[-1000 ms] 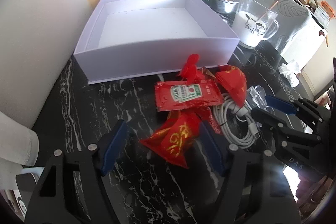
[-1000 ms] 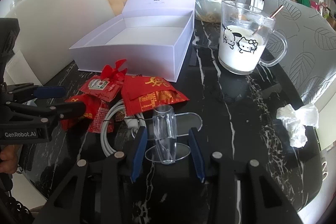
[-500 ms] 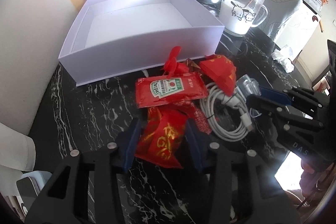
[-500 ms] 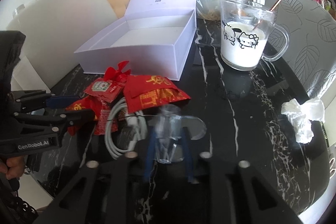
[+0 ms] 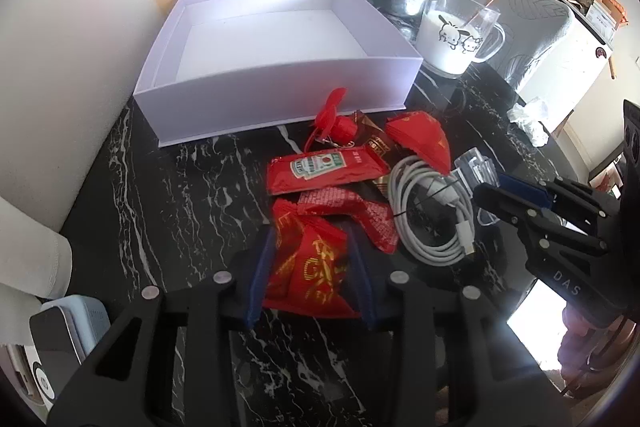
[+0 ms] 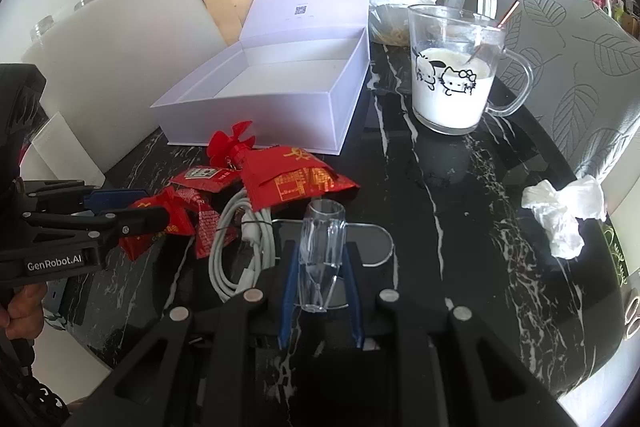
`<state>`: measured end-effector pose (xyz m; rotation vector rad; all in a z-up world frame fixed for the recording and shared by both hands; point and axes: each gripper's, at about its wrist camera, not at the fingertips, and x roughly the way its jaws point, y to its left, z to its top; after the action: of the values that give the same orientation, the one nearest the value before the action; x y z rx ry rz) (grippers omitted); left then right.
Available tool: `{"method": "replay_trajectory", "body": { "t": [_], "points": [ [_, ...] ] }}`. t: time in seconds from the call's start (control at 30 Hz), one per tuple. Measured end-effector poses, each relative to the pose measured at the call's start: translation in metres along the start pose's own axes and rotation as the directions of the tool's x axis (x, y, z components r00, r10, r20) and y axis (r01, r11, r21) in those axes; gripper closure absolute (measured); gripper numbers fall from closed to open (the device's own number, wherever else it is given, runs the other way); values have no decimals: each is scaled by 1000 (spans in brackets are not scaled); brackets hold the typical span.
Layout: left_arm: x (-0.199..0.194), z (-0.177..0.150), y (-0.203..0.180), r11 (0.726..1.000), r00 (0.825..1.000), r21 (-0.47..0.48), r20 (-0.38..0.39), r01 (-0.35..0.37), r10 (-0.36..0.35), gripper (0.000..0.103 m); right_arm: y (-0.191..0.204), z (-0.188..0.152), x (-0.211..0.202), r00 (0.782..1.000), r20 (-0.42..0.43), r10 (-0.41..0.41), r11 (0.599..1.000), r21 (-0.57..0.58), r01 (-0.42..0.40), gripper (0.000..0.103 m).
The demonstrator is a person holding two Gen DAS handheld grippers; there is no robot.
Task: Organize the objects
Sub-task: 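Lift the clear stand with the right tool while the left tool lifts the red candy packet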
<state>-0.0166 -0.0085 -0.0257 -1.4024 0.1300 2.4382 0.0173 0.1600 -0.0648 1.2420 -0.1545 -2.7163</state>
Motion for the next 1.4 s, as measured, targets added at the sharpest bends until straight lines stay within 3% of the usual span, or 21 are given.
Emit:
{"method": "replay_trajectory", "body": {
  "t": [0.03,0.17,0.37,0.47,0.53,0.57,0.67,0.9,1.0,1.17,1.3,1.4],
  "points": [
    [-1,-1,-1,1000,1000,1,1,0,0,68,0,-1,-2,1000,5,0,1000,0,0,81],
    [-6,-5,-2,1000,1000,-7,-4,-12,12,89,2,-3,-10,1000,21,5,1000,0,-5,81],
    [-5,-11,2,999,1000,-33,0,-13,13,87,2,-10,-12,1000,12,-5,1000,5,5,81],
    [-7,-13,4,999,1000,-43,-12,-9,8,71,3,-13,-11,1000,0,-19,1000,1,19,81],
    [-8,-15,4,999,1000,-47,-11,-7,6,36,4,-15,-10,999,-4,-33,999,-8,33,81],
    [-10,-16,5,999,1000,-48,-3,1,-1,29,4,-16,-9,999,-8,-38,999,-10,38,81],
    [-13,-20,8,997,999,-63,19,42,-41,26,4,-17,-7,999,-12,-36,999,-4,36,81],
    [2,-22,8,998,999,-58,-39,15,-17,26,10,-13,-1,998,-13,-63,997,-41,62,79],
    [7,-24,5,1000,998,-28,-56,-11,10,28,13,-12,3,997,-16,-71,996,-55,70,73],
    [11,-28,-2,998,998,30,-43,-55,56,49,14,-12,7,996,-5,-91,994,-62,90,73],
    [9,-25,-3,998,998,36,-22,-54,55,70,9,-11,6,995,3,-96,995,-40,96,80],
    [9,-23,-3,998,998,39,-30,-46,47,70,6,-12,3,995,12,-104,994,-25,104,81]
  ]
}}
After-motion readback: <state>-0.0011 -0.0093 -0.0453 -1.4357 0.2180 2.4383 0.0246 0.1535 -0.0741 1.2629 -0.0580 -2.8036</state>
